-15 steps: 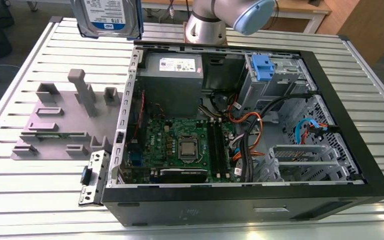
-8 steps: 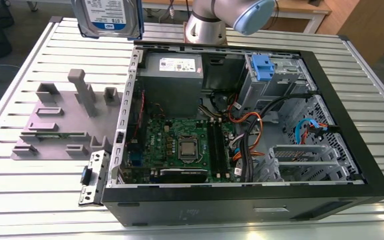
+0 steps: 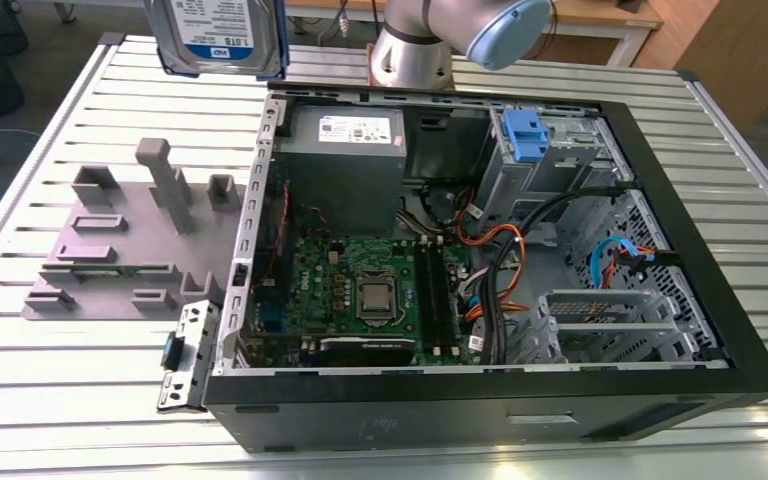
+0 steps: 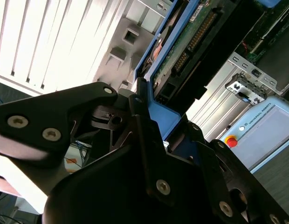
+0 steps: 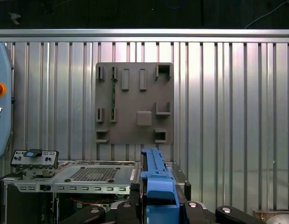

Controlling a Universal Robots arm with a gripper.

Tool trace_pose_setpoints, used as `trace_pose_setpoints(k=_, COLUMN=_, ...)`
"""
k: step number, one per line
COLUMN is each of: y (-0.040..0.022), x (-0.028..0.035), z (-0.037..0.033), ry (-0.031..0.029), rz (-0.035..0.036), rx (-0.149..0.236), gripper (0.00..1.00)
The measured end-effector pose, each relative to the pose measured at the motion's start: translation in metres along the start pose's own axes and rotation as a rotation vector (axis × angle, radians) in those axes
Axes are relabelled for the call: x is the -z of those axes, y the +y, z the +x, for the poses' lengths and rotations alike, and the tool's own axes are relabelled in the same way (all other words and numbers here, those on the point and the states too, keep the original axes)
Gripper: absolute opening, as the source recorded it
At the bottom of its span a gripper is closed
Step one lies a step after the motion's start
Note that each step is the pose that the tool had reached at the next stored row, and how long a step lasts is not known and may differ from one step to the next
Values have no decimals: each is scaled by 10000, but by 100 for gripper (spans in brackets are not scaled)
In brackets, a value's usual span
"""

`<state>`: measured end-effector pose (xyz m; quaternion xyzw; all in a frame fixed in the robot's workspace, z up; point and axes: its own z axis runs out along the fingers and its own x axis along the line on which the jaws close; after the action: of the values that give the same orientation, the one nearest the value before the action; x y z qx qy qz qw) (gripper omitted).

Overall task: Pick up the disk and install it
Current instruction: 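Pick up the disk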

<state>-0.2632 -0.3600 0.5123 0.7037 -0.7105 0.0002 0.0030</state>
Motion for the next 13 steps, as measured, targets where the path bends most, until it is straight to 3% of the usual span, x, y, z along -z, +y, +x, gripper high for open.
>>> trace_pose_setpoints(k=8, y=-8, x=-1, z=0, ry=1, rz=0, rx=2, gripper=37)
trace_pose_setpoints(k=13, y=-143, x=-2, z=-1, ry=1, rz=-8, rx=0, gripper=37)
